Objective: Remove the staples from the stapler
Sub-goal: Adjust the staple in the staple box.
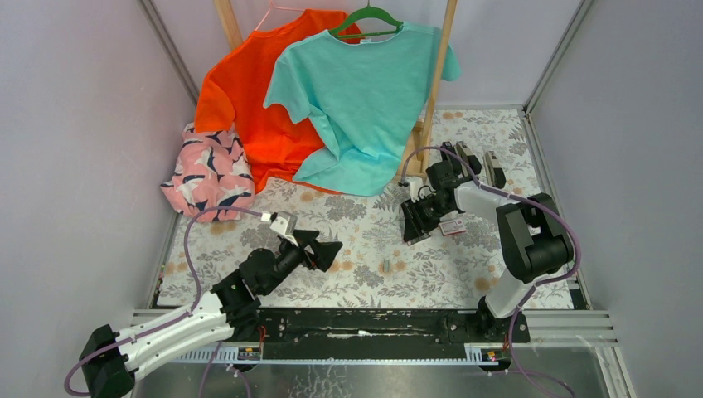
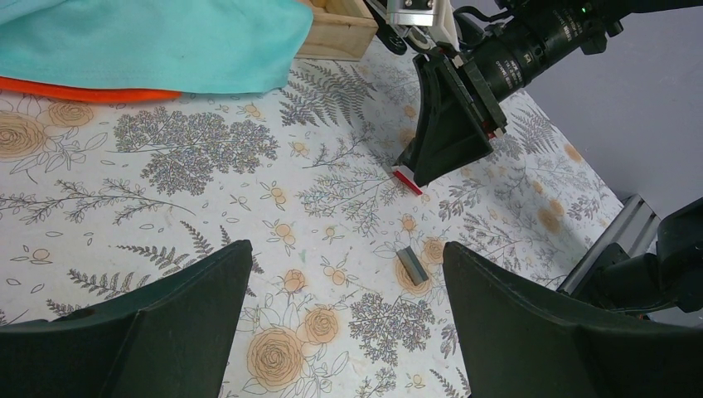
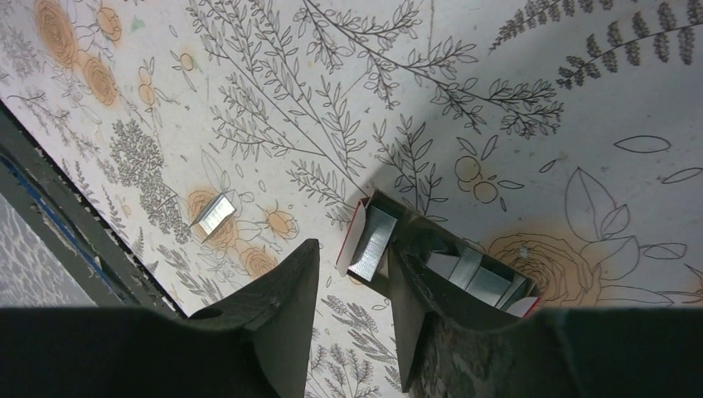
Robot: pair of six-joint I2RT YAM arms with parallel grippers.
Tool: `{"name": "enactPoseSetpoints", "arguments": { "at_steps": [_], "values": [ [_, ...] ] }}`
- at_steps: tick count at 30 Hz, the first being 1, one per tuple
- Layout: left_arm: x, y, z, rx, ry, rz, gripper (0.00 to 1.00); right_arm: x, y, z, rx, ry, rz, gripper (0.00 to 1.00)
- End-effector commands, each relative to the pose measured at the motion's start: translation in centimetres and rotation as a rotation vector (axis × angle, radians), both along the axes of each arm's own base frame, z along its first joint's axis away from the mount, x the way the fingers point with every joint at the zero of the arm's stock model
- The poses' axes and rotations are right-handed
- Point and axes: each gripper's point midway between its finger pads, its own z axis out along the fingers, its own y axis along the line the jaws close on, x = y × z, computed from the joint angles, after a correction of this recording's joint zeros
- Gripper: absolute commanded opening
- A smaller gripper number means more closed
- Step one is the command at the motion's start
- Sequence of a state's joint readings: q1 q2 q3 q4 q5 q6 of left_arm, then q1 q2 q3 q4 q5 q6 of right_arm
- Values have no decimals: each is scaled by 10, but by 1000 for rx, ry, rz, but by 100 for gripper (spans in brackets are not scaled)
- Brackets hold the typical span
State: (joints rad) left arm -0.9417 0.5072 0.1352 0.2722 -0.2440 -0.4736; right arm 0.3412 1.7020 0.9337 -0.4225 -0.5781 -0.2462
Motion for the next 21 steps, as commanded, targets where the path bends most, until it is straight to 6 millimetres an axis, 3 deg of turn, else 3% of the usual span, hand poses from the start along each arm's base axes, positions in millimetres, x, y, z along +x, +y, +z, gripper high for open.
{"name": "enactPoseSetpoints", "arguments": {
  "at_steps": [1, 7, 21],
  "values": [
    [3, 5, -1, 12, -8, 23, 92, -2, 8, 11, 41, -3, 26, 43],
    [3, 5, -1, 11, -9, 23, 92, 4, 8, 26, 52, -70, 19, 43],
    [3, 5, 0, 10, -10, 23, 92, 11, 0, 27, 26, -93, -8, 43]
  ]
}}
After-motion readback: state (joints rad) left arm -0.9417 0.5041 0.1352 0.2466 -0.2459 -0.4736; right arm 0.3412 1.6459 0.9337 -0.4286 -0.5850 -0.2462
